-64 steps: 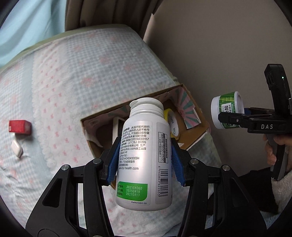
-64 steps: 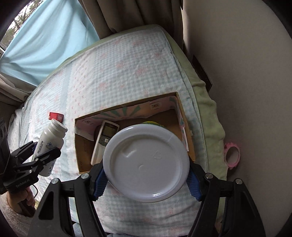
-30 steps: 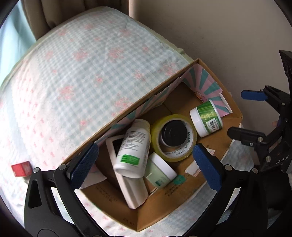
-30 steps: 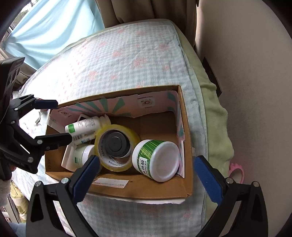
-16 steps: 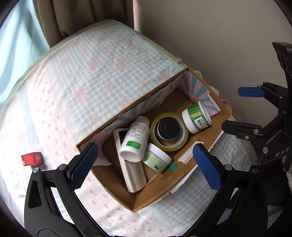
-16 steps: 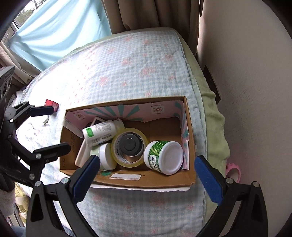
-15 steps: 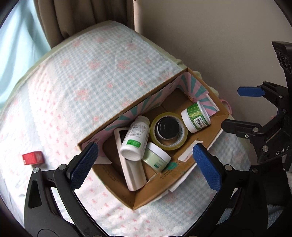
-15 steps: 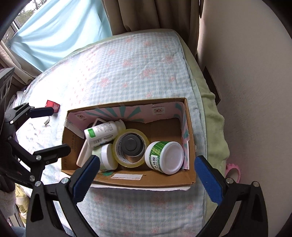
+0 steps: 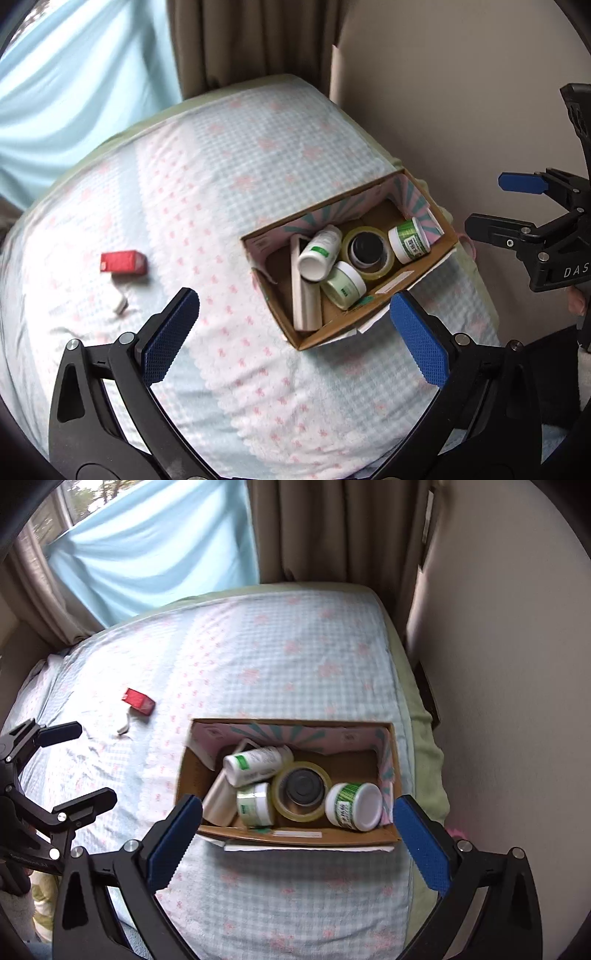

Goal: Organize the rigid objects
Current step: 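Withdraw both tools from the box toward the earbud case and red box, then grasp the white earbud case with the left tool while the right tool grasps the red box, then lift the earbud case and red box and carry them over the box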

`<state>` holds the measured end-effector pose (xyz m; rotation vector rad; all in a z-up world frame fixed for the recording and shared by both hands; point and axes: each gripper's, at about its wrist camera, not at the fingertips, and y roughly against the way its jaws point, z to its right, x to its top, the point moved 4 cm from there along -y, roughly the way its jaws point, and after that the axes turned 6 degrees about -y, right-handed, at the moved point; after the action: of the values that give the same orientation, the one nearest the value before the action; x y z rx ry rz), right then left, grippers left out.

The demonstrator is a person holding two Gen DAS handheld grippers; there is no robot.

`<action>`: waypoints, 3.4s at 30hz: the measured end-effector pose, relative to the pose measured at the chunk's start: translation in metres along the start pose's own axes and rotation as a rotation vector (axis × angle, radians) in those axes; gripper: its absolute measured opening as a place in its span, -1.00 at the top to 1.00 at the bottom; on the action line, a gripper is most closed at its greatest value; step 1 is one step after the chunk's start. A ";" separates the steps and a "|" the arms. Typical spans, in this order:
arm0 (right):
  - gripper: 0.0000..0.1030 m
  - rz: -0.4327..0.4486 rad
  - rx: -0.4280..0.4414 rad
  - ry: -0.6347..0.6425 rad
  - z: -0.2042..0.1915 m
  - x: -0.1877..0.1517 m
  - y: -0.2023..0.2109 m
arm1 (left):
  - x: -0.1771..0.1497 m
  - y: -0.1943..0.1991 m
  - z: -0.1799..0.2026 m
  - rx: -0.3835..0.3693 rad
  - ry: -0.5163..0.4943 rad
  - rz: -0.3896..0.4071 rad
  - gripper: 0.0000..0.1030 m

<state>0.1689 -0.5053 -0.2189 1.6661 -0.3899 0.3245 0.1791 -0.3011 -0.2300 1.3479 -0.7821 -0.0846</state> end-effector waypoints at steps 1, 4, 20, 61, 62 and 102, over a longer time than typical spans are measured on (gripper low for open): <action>-1.00 0.007 0.007 0.016 -0.008 0.003 0.003 | -0.006 0.008 -0.009 0.010 0.036 0.010 -0.99; -1.00 0.028 0.045 0.060 -0.032 0.010 0.010 | -0.028 0.028 -0.036 0.060 0.142 0.026 -0.99; -1.00 -0.059 0.248 0.375 -0.175 0.057 -0.042 | -0.124 0.054 -0.167 0.251 0.599 -0.014 -0.99; -0.37 -0.352 0.285 0.895 -0.419 0.088 -0.370 | -0.140 -0.239 -0.351 0.443 0.818 -0.045 -0.35; -0.28 -0.356 0.293 0.901 -0.421 0.087 -0.373 | -0.139 -0.239 -0.351 0.444 0.811 -0.037 -0.30; 0.21 -0.226 0.357 0.647 -0.379 0.105 -0.299 | -0.122 -0.166 -0.341 0.259 0.831 0.138 0.61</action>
<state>0.3982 -0.1032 -0.3924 1.8161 0.3567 0.7643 0.3364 0.0005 -0.4381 1.3986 -0.1744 0.6690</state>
